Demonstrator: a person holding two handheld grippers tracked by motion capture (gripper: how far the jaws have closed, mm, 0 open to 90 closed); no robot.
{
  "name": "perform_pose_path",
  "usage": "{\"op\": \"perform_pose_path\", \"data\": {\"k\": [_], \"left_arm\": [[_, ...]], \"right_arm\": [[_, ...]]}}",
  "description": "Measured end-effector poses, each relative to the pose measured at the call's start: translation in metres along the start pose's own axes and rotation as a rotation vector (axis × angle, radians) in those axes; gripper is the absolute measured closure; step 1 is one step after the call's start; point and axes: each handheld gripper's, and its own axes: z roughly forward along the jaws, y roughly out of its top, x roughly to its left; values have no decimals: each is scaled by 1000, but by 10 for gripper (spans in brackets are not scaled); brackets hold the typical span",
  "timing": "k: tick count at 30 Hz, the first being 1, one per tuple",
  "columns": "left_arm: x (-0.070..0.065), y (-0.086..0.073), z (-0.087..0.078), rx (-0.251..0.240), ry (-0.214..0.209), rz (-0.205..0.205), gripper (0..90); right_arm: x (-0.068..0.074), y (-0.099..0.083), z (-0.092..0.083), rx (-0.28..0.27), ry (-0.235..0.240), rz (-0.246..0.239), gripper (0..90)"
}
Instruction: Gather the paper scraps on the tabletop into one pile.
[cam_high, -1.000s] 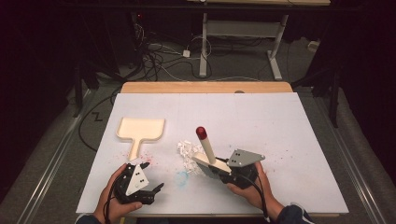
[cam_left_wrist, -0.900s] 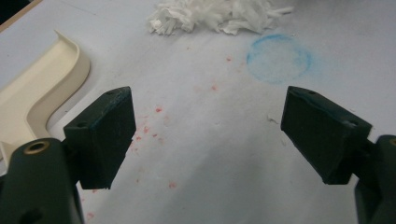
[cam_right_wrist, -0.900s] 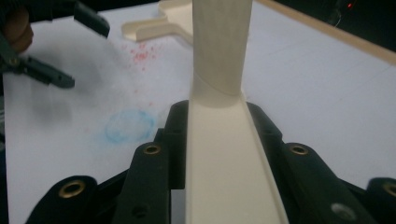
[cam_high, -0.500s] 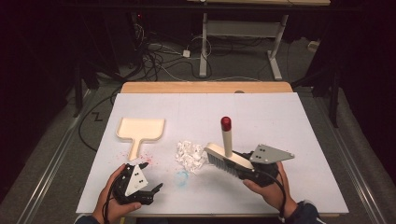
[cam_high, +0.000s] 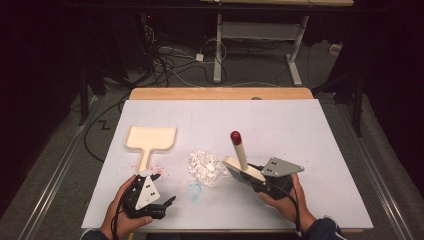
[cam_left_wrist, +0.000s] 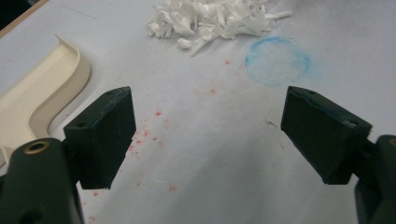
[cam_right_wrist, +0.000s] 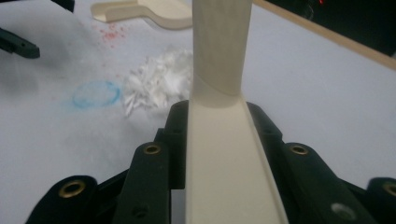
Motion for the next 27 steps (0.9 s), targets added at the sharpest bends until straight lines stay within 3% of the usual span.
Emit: {"op": "perform_pose_path", "data": {"k": [5, 9, 14, 19, 24, 27], "left_arm": [[1, -1, -1, -3, -1, -7, 170], [0, -1, -1, -8, 0, -10, 170], [0, -2, -3, -7, 12, -14, 170], [1, -3, -5, -7, 28, -19, 170], [2, -2, -4, -1, 33, -18, 170], [2, -2, -4, 3, 35, -8, 170]], "right_arm": [[1, 12, 31, -61, 36, 2, 679], [3, 18, 36, -72, 46, -11, 679], [-2, 25, 14, -82, 33, -5, 678], [-14, 27, -21, -88, 18, -14, 677], [-26, 22, -46, -99, 12, 34, 678], [-30, 15, -52, -80, 46, 32, 679]]}}
